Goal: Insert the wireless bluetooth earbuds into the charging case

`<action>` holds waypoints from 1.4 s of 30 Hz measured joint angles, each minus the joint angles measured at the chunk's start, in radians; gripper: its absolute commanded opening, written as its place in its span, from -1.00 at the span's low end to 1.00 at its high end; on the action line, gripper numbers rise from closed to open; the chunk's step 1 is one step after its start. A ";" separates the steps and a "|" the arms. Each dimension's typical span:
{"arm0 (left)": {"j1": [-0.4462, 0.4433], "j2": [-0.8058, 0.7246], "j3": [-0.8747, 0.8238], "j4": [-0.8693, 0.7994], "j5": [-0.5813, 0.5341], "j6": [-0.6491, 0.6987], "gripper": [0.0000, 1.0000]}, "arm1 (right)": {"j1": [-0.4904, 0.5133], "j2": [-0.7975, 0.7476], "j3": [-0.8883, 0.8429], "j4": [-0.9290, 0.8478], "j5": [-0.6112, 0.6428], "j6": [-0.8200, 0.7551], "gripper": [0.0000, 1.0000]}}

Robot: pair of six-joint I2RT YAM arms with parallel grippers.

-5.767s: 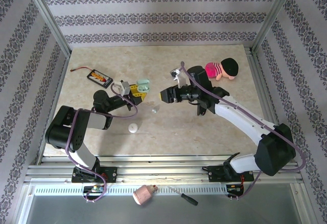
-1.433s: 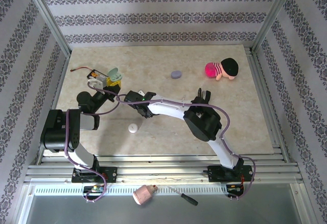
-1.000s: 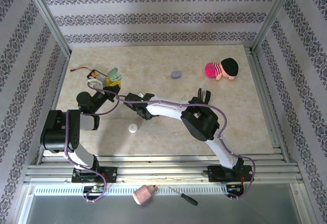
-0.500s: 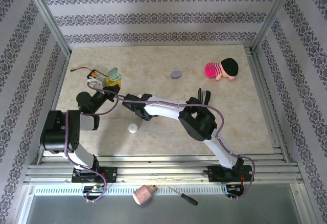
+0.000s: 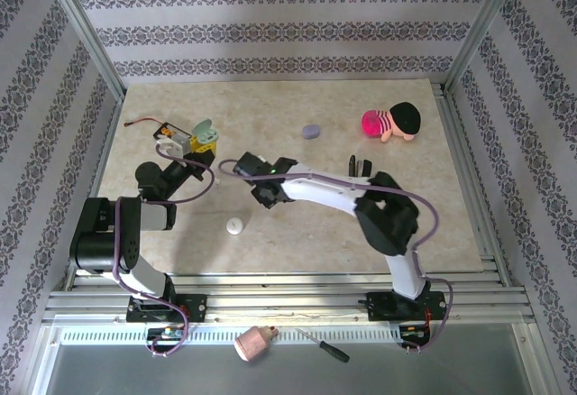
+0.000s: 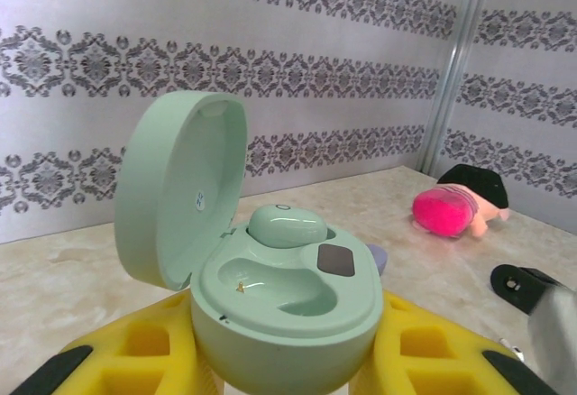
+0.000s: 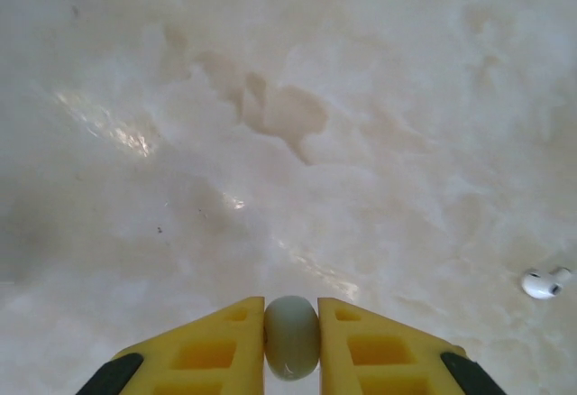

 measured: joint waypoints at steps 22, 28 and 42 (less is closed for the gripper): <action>-0.287 0.033 0.063 0.000 0.103 0.155 -0.36 | -0.196 -0.394 -0.160 0.359 -0.734 0.222 -0.59; -0.308 0.037 0.072 0.000 0.124 0.166 -0.36 | -0.196 -0.388 -0.159 0.414 -0.752 0.237 -0.62; -0.314 0.037 0.072 0.000 0.137 0.185 -0.37 | -0.196 -0.346 -0.156 0.470 -0.694 0.243 -0.68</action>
